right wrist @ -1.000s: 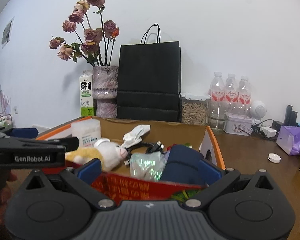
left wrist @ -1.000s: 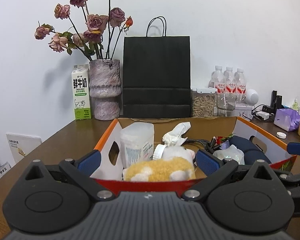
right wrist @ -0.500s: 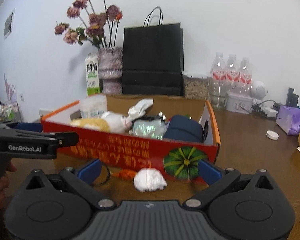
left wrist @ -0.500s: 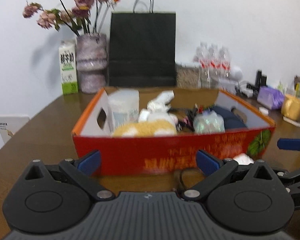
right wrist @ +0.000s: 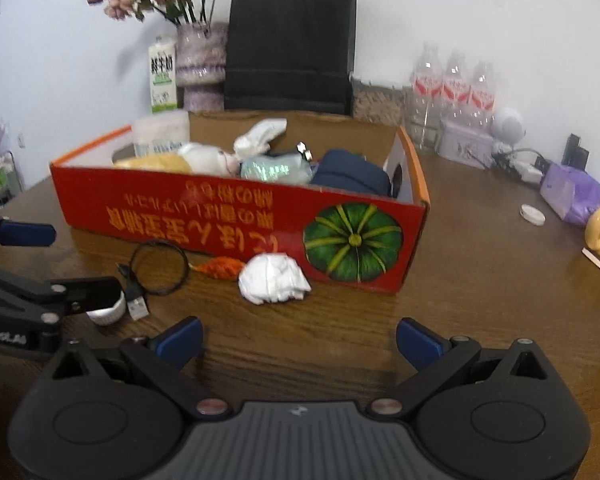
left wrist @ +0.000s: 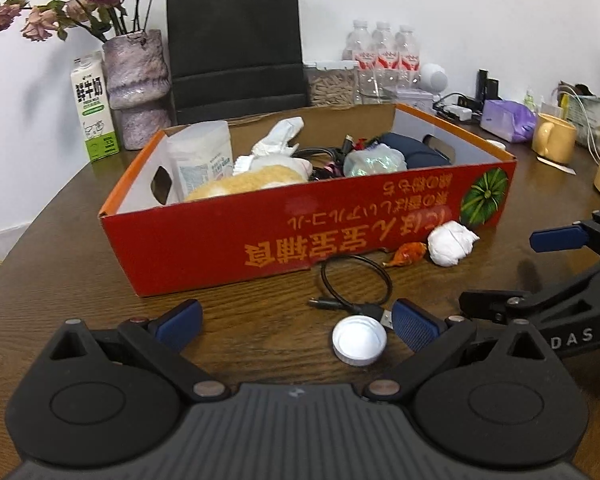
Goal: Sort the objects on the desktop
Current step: 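Withdraw both tools toward the remaining cap and black USB cable, then grasp the white bottle cap with the left tool while the right tool grasps the black USB cable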
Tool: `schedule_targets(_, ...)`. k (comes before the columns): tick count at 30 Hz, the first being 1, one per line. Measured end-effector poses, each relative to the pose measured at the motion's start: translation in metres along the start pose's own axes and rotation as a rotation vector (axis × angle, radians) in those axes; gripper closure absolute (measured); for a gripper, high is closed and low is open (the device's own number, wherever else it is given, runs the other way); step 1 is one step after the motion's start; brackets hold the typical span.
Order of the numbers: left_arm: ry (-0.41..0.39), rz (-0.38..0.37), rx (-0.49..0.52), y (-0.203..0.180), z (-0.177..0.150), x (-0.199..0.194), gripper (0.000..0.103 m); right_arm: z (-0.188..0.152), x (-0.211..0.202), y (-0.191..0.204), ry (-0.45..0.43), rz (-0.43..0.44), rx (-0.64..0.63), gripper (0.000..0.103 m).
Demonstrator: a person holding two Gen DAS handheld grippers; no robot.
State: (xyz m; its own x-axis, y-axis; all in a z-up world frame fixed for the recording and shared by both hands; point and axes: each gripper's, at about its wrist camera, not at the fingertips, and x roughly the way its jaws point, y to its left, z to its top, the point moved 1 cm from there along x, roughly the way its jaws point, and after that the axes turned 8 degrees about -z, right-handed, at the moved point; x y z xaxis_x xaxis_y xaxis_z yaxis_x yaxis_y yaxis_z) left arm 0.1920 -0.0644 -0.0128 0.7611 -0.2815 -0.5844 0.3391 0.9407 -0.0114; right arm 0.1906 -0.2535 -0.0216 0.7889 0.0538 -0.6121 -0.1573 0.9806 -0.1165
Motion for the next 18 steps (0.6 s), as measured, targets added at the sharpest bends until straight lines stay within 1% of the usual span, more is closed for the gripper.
schedule_targets(2, 0.008, -0.01, 0.004, -0.001, -0.001, 0.002, 0.0, -0.001, 0.002, -0.001, 0.016, 0.003, 0.005, 0.0)
schedule_targets(4, 0.018, -0.015, 0.007, -0.002, -0.003, 0.004, 0.003, -0.001, 0.003, -0.002, 0.023, 0.01, 0.017, 0.0)
schedule_targets(5, 0.023, -0.019, 0.01, -0.002, -0.003, 0.005, 0.007, -0.001, 0.004, -0.003, 0.027, 0.014, 0.024, 0.0)
schedule_targets(6, 0.028, -0.025, 0.013, -0.002, -0.004, 0.006, 0.014, -0.002, 0.004, -0.004, 0.032, 0.019, 0.032, 0.0)
schedule_targets(7, 0.033, -0.03, 0.015, -0.003, -0.004, 0.006, 0.019, -0.002, 0.005, -0.005, 0.034, 0.022, 0.038, 0.0)
schedule_targets(9, 0.032, -0.063, 0.011, -0.003, -0.005, 0.006, 0.042, -0.002, 0.005, -0.005, 0.034, 0.021, 0.039, 0.0)
schedule_targets(10, 0.03, -0.087, 0.008, -0.003, -0.005, 0.005, 0.049, -0.002, 0.005, -0.005, 0.034, 0.021, 0.04, 0.0)
schedule_targets(11, 0.028, -0.108, 0.007, -0.003, -0.005, 0.005, 0.065, -0.002, 0.005, -0.005, 0.034, 0.021, 0.04, 0.0)
schedule_targets(12, 0.024, -0.114, 0.01, -0.003, -0.005, 0.004, 0.074, -0.002, 0.005, -0.005, 0.034, 0.021, 0.04, 0.0)
schedule_targets(14, 0.02, -0.11, 0.004, -0.003, -0.005, 0.003, 0.074, -0.002, 0.005, -0.006, 0.034, 0.021, 0.04, 0.0)
schedule_targets(18, 0.004, -0.091, -0.048, 0.007, -0.004, 0.002, 0.074, -0.002, 0.005, -0.006, 0.033, 0.02, 0.042, 0.0)
